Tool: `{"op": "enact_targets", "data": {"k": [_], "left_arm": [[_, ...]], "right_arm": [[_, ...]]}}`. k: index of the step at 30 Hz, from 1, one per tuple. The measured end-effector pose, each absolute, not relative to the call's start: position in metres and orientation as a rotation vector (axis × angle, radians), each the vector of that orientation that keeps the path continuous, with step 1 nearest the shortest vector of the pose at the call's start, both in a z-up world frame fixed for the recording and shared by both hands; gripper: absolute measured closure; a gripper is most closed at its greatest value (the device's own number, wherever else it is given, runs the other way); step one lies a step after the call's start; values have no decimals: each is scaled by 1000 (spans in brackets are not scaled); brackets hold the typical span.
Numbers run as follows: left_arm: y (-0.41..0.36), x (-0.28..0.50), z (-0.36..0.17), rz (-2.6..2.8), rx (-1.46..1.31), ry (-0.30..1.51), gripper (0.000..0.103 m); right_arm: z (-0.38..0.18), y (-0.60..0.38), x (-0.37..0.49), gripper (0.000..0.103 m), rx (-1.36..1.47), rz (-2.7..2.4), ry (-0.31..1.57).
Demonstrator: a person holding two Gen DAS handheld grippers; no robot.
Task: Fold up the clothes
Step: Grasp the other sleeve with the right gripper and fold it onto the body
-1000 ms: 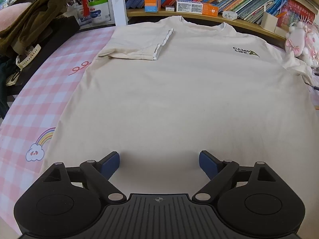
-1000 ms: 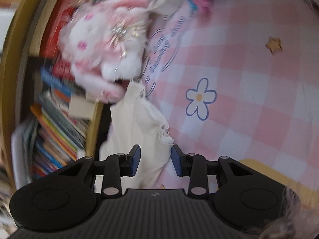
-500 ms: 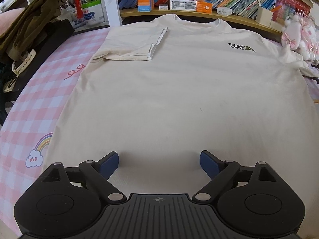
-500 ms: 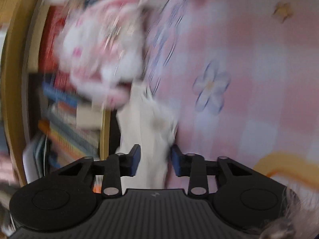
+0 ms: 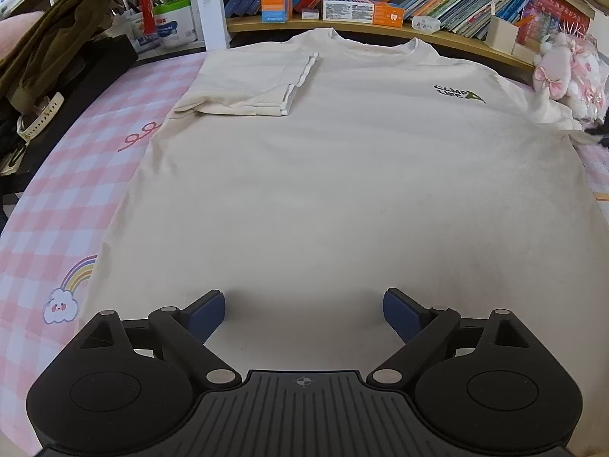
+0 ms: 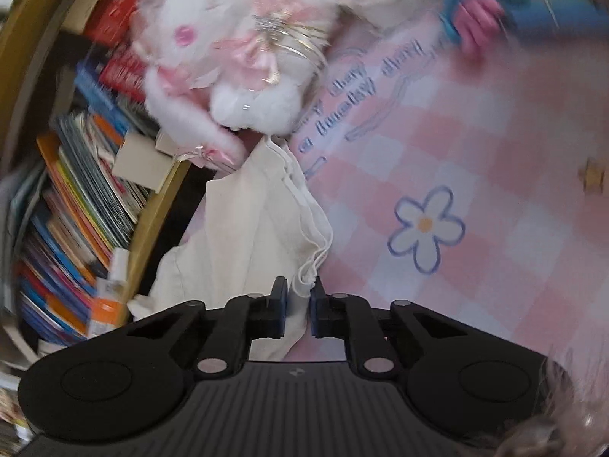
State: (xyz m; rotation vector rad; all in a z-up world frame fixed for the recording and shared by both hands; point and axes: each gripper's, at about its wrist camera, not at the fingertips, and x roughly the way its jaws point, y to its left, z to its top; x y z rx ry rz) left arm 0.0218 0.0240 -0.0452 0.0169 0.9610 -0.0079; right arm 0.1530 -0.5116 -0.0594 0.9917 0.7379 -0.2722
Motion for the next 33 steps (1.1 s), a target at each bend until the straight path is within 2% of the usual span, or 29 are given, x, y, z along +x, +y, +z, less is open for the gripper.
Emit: {"op": "enact_targets", "data": {"k": [2, 8, 13, 15, 17, 20, 25, 33], "left_arm": [[27, 21, -45, -8, 13, 958, 10], [36, 20, -44, -12, -1, 955, 10], [45, 19, -44, -13, -17, 950, 10], [46, 20, -44, -19, -14, 951, 10], [48, 20, -44, -26, -17, 949, 10], [50, 19, -45, -35, -16, 943, 8], [50, 22, -45, -40, -13, 936, 6], [48, 21, -46, -56, 18, 929, 6]], "right_arm": [[-42, -498, 158, 95, 880, -270, 721], [11, -391, 193, 95, 303, -45, 698], [-6, -295, 201, 94, -57, 146, 776], [-27, -269, 204, 85, -139, 205, 865], [-43, -258, 198, 60, -167, 234, 908], [-43, -267, 186, 48, -76, 275, 876], [-34, -294, 176, 45, 78, 247, 863], [-23, -327, 198, 45, 89, 89, 817]]}}
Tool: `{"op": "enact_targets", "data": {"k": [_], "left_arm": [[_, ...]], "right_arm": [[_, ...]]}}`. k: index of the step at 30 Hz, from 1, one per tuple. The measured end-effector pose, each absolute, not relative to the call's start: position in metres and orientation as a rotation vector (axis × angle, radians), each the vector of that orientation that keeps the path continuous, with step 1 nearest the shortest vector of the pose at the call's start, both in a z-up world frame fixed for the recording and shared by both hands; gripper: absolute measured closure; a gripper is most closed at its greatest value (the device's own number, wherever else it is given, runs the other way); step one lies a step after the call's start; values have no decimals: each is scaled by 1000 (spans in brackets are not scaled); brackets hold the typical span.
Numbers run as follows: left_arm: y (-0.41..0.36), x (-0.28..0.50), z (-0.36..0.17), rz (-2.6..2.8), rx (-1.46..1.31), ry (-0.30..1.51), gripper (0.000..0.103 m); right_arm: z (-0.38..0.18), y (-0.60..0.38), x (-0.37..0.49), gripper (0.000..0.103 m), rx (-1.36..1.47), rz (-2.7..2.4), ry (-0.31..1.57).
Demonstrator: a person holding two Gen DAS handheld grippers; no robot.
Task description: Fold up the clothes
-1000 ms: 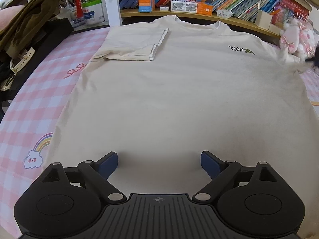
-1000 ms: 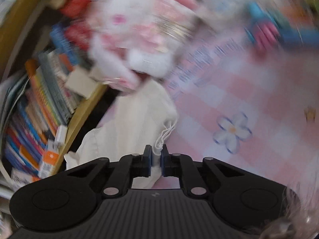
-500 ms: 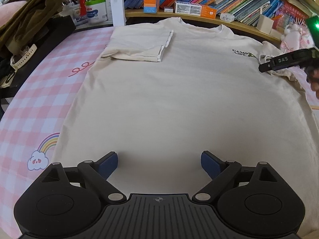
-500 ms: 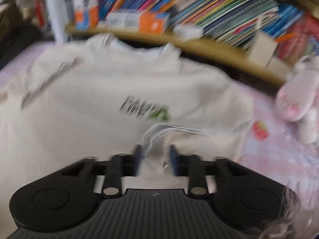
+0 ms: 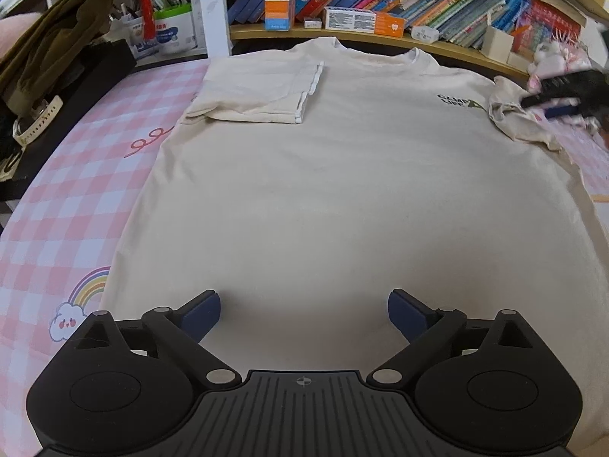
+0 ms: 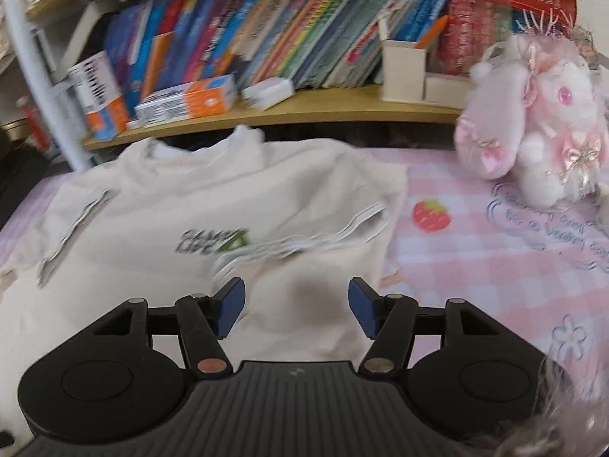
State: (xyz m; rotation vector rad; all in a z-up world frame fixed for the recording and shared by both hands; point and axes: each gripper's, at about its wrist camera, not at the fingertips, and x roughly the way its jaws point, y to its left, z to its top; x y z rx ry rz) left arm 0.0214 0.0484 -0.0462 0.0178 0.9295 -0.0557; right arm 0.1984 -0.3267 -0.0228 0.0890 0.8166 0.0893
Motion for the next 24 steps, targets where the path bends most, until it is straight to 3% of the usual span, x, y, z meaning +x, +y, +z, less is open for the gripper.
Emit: {"op": "enact_targets", "data": {"k": [6, 12, 18, 21, 24], "left_arm": [[51, 20, -45, -56, 26, 941, 6], [56, 18, -45, -37, 11, 938, 6], [57, 24, -45, -28, 6, 939, 6], [57, 26, -45, -28, 11, 936, 6], [55, 26, -46, -29, 22, 935, 5]], "right_arm": [[-29, -324, 254, 45, 94, -63, 880], [-36, -364, 272, 43, 506, -237, 871], [-22, -351, 269, 45, 709, 262, 721], [-25, -363, 259, 43, 719, 114, 729], [-24, -356, 251, 43, 524, 8, 751]]}}
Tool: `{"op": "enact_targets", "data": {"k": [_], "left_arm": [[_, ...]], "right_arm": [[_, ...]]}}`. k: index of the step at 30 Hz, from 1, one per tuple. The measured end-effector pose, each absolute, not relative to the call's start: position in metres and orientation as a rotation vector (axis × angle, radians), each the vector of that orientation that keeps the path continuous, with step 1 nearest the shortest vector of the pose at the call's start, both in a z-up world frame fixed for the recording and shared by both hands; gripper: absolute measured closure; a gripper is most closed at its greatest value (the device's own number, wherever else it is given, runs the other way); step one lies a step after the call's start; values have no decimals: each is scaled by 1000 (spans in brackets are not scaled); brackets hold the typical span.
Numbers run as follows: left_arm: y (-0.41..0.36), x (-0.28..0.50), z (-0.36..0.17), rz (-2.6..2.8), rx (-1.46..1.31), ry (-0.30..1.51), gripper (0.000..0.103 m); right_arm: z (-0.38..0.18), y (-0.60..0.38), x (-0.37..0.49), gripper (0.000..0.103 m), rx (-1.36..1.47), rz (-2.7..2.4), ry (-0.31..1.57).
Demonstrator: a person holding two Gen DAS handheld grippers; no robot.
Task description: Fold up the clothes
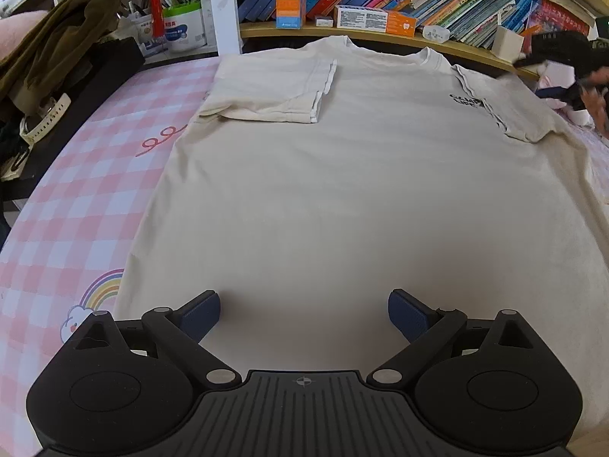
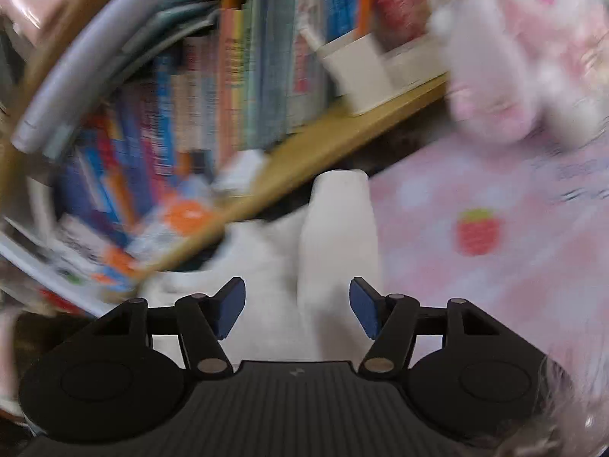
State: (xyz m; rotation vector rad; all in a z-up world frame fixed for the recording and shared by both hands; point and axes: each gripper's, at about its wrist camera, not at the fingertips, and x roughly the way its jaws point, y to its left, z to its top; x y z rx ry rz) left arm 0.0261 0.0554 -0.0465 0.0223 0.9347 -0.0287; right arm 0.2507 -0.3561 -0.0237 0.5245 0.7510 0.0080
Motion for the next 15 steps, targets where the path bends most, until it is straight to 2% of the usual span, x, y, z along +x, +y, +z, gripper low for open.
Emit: {"op": "enact_targets", "data": {"k": [6, 12, 15], "left_arm": [[56, 26, -46, -31, 21, 936, 4], [54, 27, -47, -27, 24, 935, 4], [53, 28, -46, -28, 22, 937, 4]], "right_arm": [[-26, -323, 236, 44, 53, -67, 774], [-29, -310, 215, 45, 34, 64, 766], [-34, -284, 203, 49, -9, 189, 782]]}}
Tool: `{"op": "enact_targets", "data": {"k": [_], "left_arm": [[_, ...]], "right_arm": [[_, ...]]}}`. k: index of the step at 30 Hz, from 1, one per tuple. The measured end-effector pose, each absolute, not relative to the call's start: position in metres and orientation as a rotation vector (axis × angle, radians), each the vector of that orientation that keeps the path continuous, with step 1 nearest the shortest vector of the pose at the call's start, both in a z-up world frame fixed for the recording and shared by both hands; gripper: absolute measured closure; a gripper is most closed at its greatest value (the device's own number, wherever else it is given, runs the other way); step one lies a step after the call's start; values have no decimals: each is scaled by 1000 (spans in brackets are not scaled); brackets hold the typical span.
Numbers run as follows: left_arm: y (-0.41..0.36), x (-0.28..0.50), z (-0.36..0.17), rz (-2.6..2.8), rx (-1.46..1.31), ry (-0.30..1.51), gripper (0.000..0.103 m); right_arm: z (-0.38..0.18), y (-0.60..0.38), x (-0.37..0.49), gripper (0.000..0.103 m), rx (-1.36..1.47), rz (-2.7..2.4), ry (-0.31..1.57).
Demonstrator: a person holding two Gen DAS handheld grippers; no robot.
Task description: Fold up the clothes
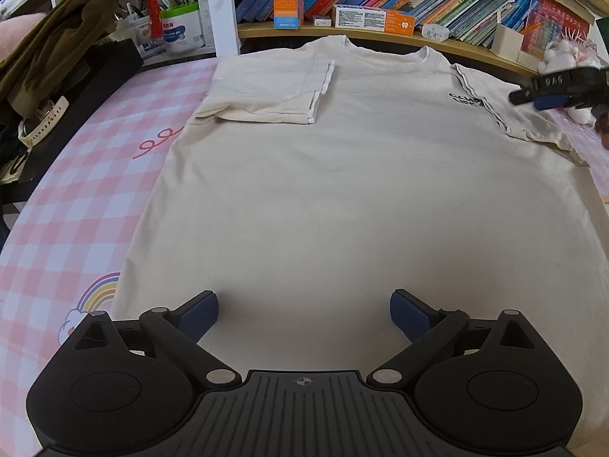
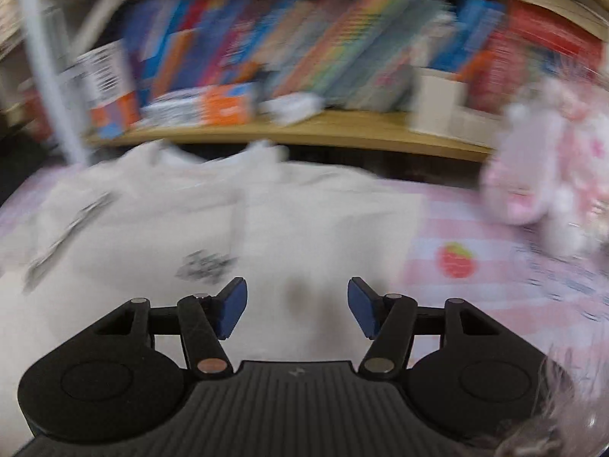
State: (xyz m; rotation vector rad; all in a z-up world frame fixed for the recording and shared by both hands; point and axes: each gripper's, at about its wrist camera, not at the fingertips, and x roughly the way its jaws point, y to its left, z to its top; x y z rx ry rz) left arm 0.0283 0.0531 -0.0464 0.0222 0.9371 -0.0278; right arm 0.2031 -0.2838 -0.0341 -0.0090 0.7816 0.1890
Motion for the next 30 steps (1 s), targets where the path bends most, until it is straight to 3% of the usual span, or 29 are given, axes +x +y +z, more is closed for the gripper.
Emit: {"op": "enact_targets", "data": {"k": [3, 4, 10, 12, 14, 15, 19, 25, 27, 28, 30], "left_arm": [[53, 29, -46, -27, 14, 941, 4], [53, 29, -45, -27, 8, 942, 4], [51, 24, -46, -26, 18, 941, 4], [50, 25, -45, -30, 14, 945, 4], [51, 25, -45, -34, 1, 942, 4], [51, 24, -45, -33, 2, 942, 4], [48, 25, -43, -41, 23, 956, 4], [51, 15, -34, -23, 18, 930, 4], [55, 14, -34, -7, 7, 938, 4], [57, 14, -35, 3, 2, 943, 4], [60, 14, -35, 21, -6, 948, 4]], "right_arm": [[-46, -256, 193, 65, -108, 248, 826], [-50, -253, 191, 78, -140, 243, 829], [-50, -261, 187, 80, -105, 273, 856], [-52, -261, 190, 76, -121, 290, 880], [-47, -260, 191, 47, -116, 296, 859], [-43, -260, 193, 44, -110, 303, 830], [-31, -250, 227, 47, -103, 238, 785], [-52, -244, 282, 55, -27, 151, 888], [-58, -242, 287, 49, -7, 161, 918], [-59, -240, 288, 38, -6, 185, 916], [-59, -235, 287, 38, -29, 198, 910]]}}
